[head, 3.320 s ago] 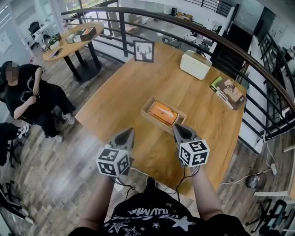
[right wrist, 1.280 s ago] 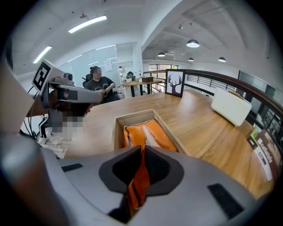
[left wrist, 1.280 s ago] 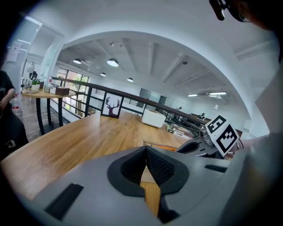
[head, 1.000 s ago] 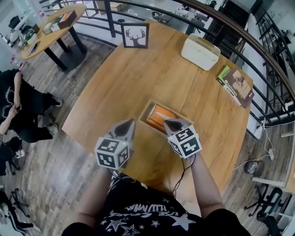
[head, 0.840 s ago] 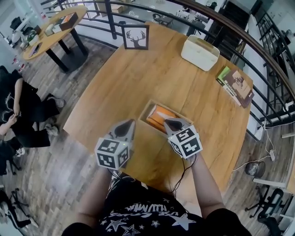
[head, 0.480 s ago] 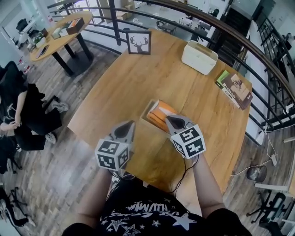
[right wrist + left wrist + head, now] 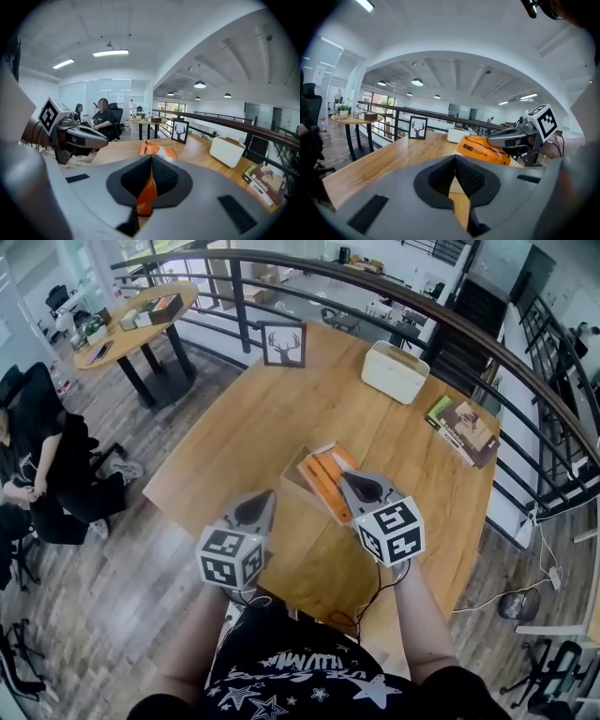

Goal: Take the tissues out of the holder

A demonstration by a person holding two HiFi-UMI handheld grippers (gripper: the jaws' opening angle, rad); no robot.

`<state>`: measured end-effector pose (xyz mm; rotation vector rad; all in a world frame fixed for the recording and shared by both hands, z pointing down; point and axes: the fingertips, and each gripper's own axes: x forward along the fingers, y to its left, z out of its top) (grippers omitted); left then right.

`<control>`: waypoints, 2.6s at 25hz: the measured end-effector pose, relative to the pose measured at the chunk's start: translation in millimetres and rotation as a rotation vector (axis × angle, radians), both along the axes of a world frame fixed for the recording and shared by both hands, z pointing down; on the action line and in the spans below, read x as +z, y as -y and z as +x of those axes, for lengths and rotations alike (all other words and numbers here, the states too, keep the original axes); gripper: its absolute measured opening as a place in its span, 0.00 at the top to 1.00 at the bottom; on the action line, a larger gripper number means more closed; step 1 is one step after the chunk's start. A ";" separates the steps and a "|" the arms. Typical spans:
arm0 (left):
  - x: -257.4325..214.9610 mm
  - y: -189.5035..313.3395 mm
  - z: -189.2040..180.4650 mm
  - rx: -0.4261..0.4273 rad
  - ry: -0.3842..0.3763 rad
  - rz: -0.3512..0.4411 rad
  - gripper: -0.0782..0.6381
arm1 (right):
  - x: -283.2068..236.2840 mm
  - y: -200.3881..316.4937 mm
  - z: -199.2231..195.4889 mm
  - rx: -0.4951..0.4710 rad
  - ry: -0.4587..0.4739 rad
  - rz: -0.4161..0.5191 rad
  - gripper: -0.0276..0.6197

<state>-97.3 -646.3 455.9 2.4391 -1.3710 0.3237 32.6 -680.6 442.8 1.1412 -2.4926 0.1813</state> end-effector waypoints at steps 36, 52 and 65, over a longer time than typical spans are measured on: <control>22.2 -170.5 -41.2 -0.103 -0.069 -0.062 0.87 | 27.5 -175.0 -25.4 -0.050 0.079 -0.126 0.93; 4.3 -370.5 -74.5 -0.094 -0.049 -0.009 0.87 | 26.4 -378.2 -63.3 -0.050 0.098 -0.118 0.93; 4.3 -489.5 -78.7 -0.056 -0.069 -0.014 0.87 | 31.8 -505.7 -81.0 -0.055 0.087 -0.130 0.93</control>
